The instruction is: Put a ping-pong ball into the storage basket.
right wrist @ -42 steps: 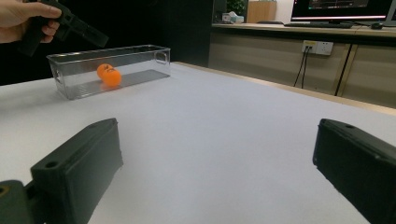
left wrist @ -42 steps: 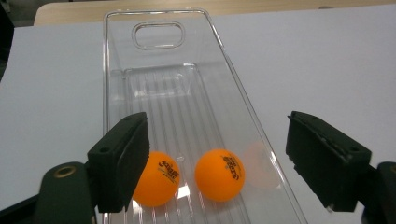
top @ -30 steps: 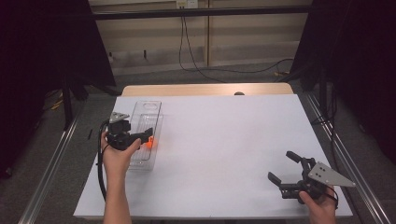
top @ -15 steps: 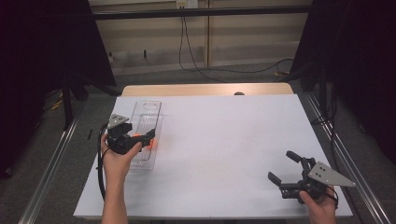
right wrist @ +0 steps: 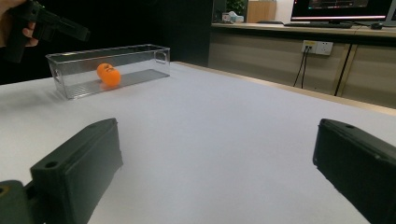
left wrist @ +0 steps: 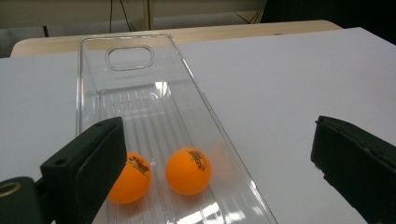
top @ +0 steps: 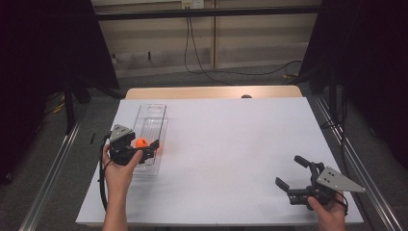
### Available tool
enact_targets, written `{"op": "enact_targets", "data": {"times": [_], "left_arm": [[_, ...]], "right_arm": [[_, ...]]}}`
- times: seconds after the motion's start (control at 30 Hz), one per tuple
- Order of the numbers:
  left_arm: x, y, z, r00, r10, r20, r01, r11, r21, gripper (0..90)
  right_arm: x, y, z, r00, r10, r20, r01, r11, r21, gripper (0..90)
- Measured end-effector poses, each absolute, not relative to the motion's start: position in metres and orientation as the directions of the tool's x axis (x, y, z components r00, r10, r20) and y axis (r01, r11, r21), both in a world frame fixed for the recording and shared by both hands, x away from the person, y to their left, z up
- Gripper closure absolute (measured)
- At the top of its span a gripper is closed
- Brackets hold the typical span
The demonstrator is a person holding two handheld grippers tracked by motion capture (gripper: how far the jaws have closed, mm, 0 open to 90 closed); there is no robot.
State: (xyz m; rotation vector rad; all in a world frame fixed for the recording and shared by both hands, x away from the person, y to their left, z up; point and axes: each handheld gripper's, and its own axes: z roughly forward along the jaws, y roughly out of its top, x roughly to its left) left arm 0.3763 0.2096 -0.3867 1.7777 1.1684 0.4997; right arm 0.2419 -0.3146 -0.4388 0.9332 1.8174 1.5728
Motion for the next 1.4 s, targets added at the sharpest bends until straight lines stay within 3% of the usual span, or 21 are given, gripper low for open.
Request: {"op": "enact_targets", "data": {"times": [1.4], "left_arm": [[0.347,0.218,-0.4,0.545,0.827,-0.141,0.413,-0.118,0.903,2.7]], "right_arm": [[0.242,-0.315,-0.439,-0.605,0.795,0.029,0.142,0.072,0.987,0.7]]}}
